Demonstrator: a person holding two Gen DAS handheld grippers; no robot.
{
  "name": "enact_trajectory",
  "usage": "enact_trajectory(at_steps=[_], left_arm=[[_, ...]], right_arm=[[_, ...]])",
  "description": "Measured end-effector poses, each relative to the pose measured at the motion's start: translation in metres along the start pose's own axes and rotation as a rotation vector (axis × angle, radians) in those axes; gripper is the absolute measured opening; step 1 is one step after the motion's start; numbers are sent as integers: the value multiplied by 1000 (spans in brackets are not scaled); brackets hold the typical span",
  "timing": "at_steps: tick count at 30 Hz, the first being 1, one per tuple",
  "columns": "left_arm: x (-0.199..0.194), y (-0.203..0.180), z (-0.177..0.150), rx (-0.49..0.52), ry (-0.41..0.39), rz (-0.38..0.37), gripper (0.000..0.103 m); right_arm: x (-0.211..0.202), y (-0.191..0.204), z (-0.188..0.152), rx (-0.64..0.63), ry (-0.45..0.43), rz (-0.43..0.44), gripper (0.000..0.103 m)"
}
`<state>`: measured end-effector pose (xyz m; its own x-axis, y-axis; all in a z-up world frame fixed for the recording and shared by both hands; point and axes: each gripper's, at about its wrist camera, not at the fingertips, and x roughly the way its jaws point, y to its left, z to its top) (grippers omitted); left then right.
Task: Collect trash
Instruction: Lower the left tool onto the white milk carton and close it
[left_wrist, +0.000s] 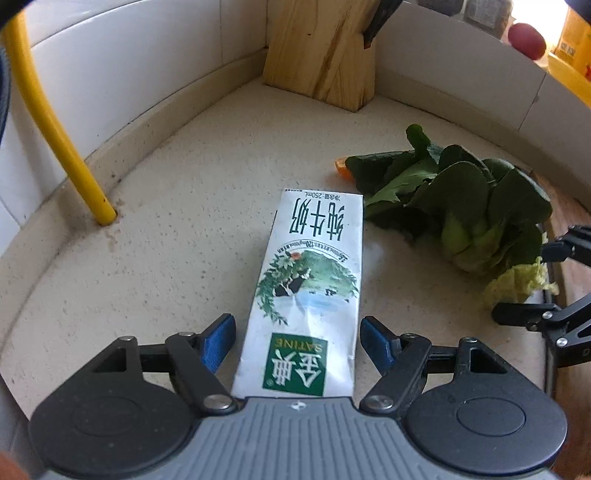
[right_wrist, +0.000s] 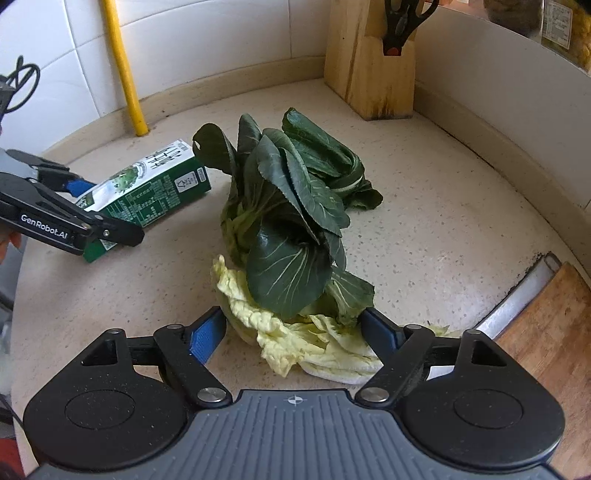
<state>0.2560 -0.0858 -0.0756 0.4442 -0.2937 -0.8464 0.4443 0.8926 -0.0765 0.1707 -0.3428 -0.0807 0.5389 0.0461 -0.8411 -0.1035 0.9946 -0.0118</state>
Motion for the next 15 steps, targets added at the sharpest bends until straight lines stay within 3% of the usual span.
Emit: enact_trajectory(at_steps=[15], left_arm=[[8, -6, 6, 54, -13, 21, 71]], right_arm=[[-4, -6, 0, -59, 1, -31, 86]])
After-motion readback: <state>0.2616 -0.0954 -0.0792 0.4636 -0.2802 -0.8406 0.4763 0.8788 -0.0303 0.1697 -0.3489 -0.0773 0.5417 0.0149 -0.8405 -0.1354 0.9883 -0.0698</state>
